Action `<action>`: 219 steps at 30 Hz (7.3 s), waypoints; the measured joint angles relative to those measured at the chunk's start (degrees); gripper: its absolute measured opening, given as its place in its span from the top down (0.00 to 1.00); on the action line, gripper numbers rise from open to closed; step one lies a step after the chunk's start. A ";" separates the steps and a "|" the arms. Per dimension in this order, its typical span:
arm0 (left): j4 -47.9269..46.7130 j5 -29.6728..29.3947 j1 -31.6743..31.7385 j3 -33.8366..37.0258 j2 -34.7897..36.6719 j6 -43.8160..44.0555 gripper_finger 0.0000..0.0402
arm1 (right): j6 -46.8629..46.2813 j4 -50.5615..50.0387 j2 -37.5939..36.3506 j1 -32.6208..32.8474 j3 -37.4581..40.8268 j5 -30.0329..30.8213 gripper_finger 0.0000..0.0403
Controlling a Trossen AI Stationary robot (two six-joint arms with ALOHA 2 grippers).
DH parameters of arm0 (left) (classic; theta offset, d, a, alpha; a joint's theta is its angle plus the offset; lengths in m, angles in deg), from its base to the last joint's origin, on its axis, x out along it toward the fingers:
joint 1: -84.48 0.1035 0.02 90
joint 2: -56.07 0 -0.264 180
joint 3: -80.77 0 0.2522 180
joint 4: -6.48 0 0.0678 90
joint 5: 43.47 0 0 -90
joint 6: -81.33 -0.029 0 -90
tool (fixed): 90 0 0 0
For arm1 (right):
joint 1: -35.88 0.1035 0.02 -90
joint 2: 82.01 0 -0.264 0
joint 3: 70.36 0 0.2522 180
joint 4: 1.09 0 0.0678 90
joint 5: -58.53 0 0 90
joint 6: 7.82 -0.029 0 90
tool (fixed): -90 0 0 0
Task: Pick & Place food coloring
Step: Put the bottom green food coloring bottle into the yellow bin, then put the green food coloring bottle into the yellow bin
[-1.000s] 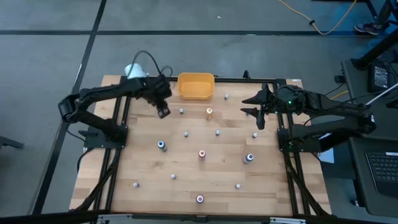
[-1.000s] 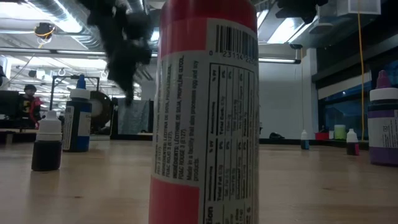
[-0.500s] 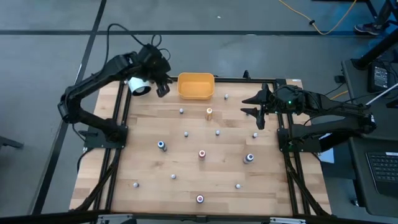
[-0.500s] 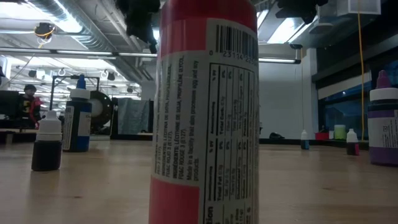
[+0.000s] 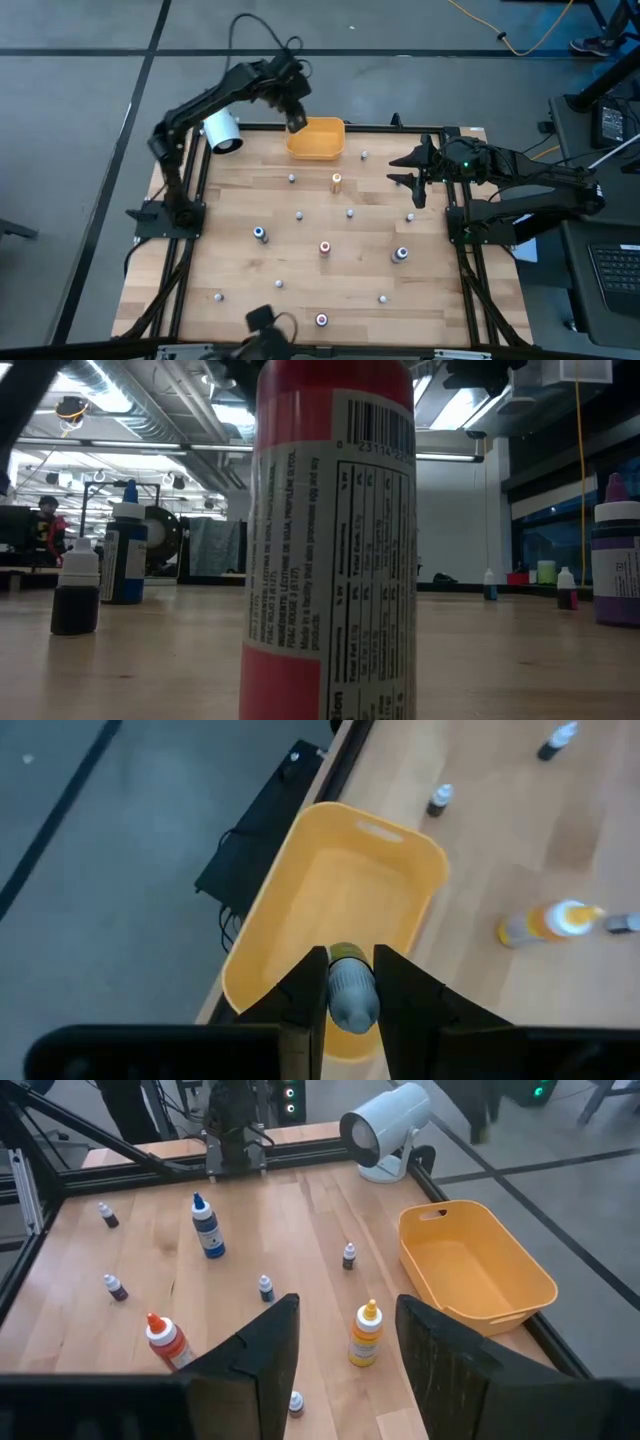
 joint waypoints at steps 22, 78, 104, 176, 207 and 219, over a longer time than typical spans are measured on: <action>10.04 0.03 3.40 14.44 -8.44 -0.22 0.84 | 1.78 -4.13 -0.02 -0.02 0.00 0.02 0.58; 12.89 -6.67 1.58 11.73 -14.75 -2.27 0.64 | 2.73 -4.09 -0.02 0.00 0.00 -0.04 0.58; -19.34 10.61 -4.38 7.74 17.86 -6.10 0.61 | 2.75 -4.15 -0.02 0.00 0.00 0.20 0.58; 13.14 5.99 -9.50 34.41 13.23 7.65 0.83 | 1.29 -7.13 0.04 0.04 0.00 -0.17 0.58; 10.05 2.88 -1.02 18.99 1.41 2.94 0.83 | 1.44 -7.28 0.02 0.04 0.00 -0.17 0.58; 14.87 -0.16 0.77 23.70 -6.04 1.51 0.83 | 1.53 -7.50 0.02 0.02 0.00 -0.17 0.58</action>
